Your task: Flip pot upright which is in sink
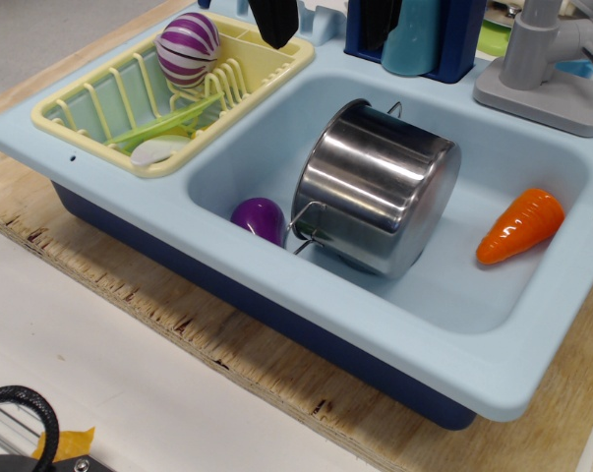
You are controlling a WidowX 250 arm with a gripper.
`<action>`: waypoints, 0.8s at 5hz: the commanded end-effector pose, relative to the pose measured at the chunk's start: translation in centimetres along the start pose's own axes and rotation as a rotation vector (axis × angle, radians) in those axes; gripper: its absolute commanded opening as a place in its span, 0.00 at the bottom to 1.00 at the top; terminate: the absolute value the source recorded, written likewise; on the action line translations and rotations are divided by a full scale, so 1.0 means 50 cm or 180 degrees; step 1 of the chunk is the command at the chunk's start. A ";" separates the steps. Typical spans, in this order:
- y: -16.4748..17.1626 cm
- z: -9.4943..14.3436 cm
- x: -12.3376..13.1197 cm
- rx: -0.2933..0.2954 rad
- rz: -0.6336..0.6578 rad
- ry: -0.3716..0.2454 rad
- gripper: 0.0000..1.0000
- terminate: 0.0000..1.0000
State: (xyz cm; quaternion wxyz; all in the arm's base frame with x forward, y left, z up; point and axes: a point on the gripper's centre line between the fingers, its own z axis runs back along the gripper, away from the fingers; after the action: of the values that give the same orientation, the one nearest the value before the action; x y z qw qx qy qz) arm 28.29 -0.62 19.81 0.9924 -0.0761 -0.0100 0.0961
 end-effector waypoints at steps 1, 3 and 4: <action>0.000 0.000 0.000 0.0000 0.0000 0.0000 1.00 0.00; 0.033 -0.034 0.002 -0.0387 -0.0001 -0.0014 1.00 0.00; 0.042 -0.051 0.009 -0.0570 -0.0007 0.0014 1.00 0.00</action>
State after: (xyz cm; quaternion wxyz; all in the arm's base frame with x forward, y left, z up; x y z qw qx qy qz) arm 28.67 0.68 15.56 0.9750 -0.2009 -0.0010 0.0952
